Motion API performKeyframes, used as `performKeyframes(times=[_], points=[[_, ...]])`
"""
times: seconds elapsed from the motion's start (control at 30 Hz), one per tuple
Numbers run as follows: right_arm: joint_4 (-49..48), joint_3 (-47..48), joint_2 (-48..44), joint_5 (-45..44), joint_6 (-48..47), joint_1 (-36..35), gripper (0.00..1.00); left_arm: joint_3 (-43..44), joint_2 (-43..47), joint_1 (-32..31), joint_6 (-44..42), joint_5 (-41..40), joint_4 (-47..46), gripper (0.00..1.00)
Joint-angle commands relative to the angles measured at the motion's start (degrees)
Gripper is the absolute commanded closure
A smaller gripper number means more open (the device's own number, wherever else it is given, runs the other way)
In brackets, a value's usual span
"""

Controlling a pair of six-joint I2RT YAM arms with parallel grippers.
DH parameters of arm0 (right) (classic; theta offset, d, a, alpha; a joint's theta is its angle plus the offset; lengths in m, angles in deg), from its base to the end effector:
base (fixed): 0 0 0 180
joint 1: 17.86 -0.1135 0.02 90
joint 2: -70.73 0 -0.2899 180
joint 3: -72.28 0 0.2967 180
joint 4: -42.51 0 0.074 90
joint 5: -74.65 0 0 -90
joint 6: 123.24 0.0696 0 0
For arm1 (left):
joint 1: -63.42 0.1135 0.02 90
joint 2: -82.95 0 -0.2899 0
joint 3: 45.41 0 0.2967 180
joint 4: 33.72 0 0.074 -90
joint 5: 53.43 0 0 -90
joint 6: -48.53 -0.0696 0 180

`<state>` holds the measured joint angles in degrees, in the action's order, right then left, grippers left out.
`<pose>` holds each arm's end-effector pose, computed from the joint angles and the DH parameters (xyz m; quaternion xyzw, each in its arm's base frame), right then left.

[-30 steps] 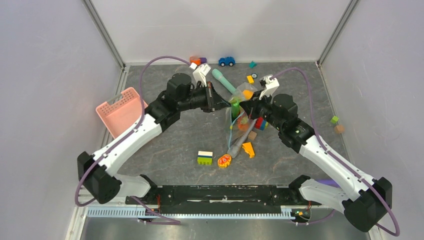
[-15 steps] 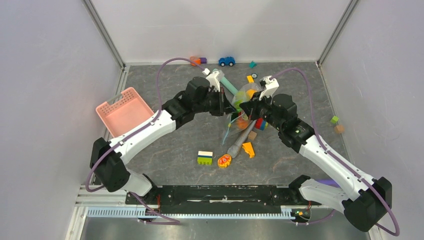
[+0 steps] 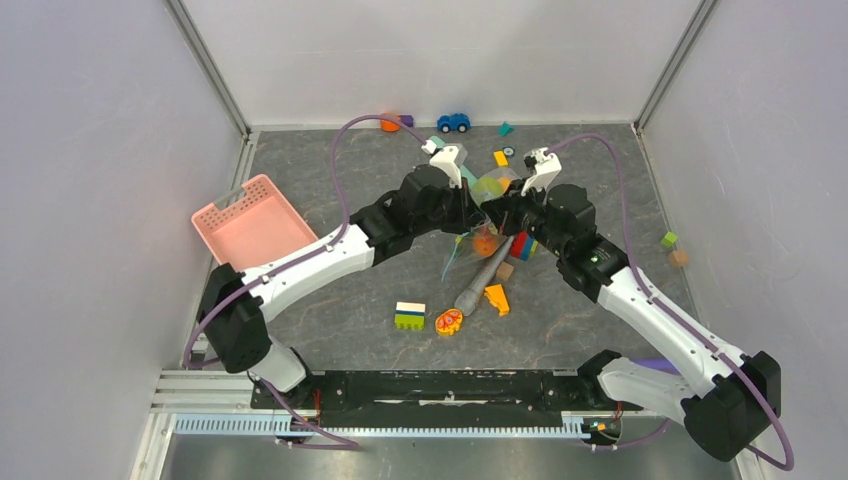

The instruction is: Place the food in the zip-top bag and seal the zipper

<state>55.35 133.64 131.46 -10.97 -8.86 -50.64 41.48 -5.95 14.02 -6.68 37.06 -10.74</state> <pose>0.2620 0.1751 0.3393 -0.0809 0.7739 0.3263 0.5368 0.2866 -0.3353 0.3323 0.1095 0.8362 -0.3629 0.3963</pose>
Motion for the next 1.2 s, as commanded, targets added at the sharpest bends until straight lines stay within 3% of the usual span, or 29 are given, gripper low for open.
performKeyframes(times=[0.0,0.27,0.47,0.67,0.7,0.8,0.83,1.17], points=[[-8.1,1.44,-1.55,10.06,4.03,-1.9,1.0,-2.46,-2.47,-0.85,-0.68,-10.74,-7.8,0.96],[-10.71,0.41,-3.44,8.09,6.33,-1.9,1.0,-6.95,-4.68,-1.48,-1.94,-15.08,-13.55,0.78],[-10.42,0.58,-4.16,6.65,6.17,-1.93,1.0,-6.12,-5.35,-1.57,-4.13,-5.67,-16.28,0.73],[-9.47,0.9,-3.1,4.02,5.18,-1.86,1.0,-7.36,-0.13,-2.01,-5.9,1.53,-15.74,0.61],[-8.97,1.16,-2.84,3.22,4.77,-1.85,1.0,-7.31,0.77,-2.01,-6.25,2.54,-15.31,0.56],[-7.27,1.88,-2.54,0.16,3.38,-1.77,1.0,-6.09,2.9,-2.1,-7.15,4.25,-11.92,0.23],[-6.84,2.03,-2.54,-1.1,3.06,-1.69,1.0,-5.82,3.4,-2.1,-7.26,4.12,-11.6,0.03],[-4.7,2.4,-2.04,-6.35,1.81,-0.75,1.0,-3.87,9.55,-2.18,-10.94,11.16,-4.99,0.0]])
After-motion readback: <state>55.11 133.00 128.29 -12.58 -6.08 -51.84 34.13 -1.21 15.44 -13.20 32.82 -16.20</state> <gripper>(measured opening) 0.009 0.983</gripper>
